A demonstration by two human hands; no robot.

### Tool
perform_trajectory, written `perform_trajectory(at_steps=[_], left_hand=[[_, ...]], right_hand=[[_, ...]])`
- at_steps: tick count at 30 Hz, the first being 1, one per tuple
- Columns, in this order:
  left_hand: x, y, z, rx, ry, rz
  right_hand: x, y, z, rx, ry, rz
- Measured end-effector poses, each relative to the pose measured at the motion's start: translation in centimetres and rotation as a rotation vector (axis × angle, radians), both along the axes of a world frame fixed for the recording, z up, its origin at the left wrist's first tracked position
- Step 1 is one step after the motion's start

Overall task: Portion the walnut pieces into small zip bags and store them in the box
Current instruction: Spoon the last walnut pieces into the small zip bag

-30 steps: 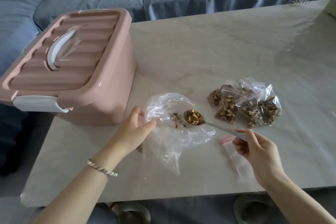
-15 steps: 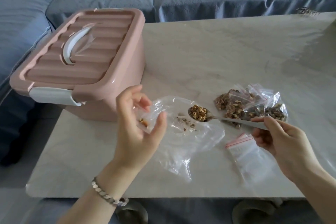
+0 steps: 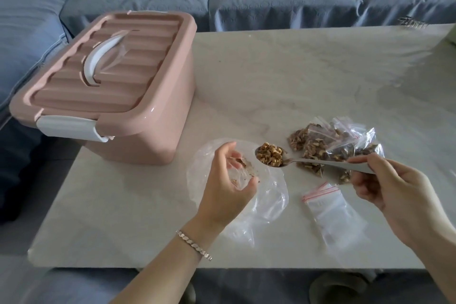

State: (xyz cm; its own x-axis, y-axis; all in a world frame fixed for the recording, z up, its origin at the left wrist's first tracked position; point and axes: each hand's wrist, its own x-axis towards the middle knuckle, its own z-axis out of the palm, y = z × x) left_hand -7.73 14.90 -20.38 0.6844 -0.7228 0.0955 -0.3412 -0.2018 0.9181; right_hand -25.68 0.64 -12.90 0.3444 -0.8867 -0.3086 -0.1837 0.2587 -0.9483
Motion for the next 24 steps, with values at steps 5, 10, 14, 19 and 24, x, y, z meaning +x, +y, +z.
perform_trajectory(at_steps=[5,10,14,19,24], left_hand=[[-0.1,0.1,-0.3,0.039,0.128,0.015],[-0.4,0.1,-0.3,0.055,0.263,0.020],[-0.5,0.2,0.4,0.060,0.150,-0.004],[-0.6,-0.1,0.9,0.074,0.040,-0.031],[-0.8,-0.3,1.3,0.075,-0.009,-0.067]], right_hand=[[0.6,0.1,1.4,-0.052,0.007,0.073],[1.0,0.3,2.4,-0.068,0.029,0.111],[1.2,0.2,2.8,-0.092,0.054,0.133],[1.7,0.2,3.7,-0.190,0.152,0.200],[3.2,1.2,6.0,-0.373,0.216,0.294]])
